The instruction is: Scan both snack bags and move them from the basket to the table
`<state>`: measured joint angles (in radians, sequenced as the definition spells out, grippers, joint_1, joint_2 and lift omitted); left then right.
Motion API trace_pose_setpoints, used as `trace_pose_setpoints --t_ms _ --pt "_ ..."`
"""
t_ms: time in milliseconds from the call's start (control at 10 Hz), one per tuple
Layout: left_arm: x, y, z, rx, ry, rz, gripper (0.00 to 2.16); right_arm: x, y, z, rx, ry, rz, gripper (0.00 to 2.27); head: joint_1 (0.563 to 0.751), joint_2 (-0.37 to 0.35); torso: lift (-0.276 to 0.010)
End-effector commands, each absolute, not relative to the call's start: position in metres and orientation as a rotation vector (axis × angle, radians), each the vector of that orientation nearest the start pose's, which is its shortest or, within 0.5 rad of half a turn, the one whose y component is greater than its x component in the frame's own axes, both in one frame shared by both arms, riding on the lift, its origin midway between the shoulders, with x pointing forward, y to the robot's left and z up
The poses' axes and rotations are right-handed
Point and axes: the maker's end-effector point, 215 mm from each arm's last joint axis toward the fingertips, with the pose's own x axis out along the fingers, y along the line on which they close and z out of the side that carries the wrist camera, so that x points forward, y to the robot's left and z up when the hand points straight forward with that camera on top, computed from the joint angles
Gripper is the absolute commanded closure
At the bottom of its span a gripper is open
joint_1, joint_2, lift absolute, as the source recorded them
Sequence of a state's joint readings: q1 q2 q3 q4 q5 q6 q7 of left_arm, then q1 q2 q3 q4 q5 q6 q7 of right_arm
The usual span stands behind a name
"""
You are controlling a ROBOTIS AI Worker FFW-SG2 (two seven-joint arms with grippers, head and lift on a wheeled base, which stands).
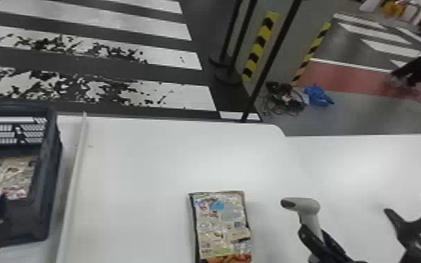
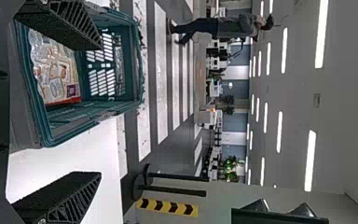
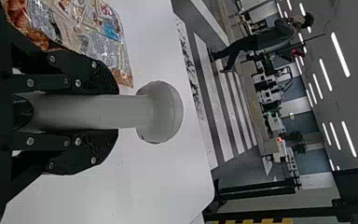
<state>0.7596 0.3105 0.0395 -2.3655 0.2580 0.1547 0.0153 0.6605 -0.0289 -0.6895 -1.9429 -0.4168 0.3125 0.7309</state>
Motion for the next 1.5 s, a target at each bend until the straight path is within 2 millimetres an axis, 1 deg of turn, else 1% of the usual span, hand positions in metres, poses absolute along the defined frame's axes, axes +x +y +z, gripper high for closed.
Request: trace_pose_setpoints --t_ms 0,100,200,400,500,700,800,900,1000,1200,1400 --pt "0.381 0.225 -0.311 0.003 0.134 -0.180 0.03 0.283 -0.423 -0.429 0.293 0.349 0.109 2.25 0.695 -0.347 -0.098" --pt "0.381 0.224 -0.312 0.003 0.140 -0.178 0.03 0.280 -0.414 -0.424 0.283 0.353 0.136 2.25 0.695 -0.346 -0.098" --pt "0.380 0.223 -0.316 0.002 0.153 -0.176 0.03 0.276 -0.405 -0.423 0.283 0.362 0.157 2.25 0.695 -0.337 -0.098" --pt "0.380 0.226 -0.317 0.004 0.154 -0.168 0.03 0.270 -0.384 -0.426 0.328 0.387 0.195 2.25 0.695 -0.311 -0.098" --pt "0.380 0.226 -0.318 0.005 0.155 -0.169 0.03 0.269 -0.370 -0.432 0.333 0.405 0.216 2.25 0.695 -0.293 -0.098" --pt "0.379 0.226 -0.319 0.006 0.160 -0.170 0.03 0.273 -0.337 -0.451 0.316 0.450 0.262 2.25 0.695 -0.258 -0.098" --pt "0.378 0.226 -0.320 0.012 0.163 -0.173 0.03 0.275 -0.322 -0.459 0.301 0.470 0.281 2.25 0.695 -0.227 -0.098" --pt "0.378 0.226 -0.320 0.012 0.163 -0.173 0.03 0.281 -0.314 -0.465 0.288 0.479 0.293 2.25 0.695 -0.196 -0.098" --pt "0.377 0.227 -0.319 0.016 0.160 -0.171 0.03 0.284 -0.312 -0.469 0.283 0.482 0.292 2.25 0.695 -0.171 -0.098" --pt "0.376 0.229 -0.322 0.018 0.167 -0.168 0.03 0.288 -0.315 -0.482 0.282 0.497 0.281 2.25 0.695 -0.153 -0.098" --pt "0.376 0.230 -0.322 0.019 0.167 -0.167 0.03 0.289 -0.319 -0.493 0.288 0.502 0.270 2.25 0.695 -0.153 -0.098"
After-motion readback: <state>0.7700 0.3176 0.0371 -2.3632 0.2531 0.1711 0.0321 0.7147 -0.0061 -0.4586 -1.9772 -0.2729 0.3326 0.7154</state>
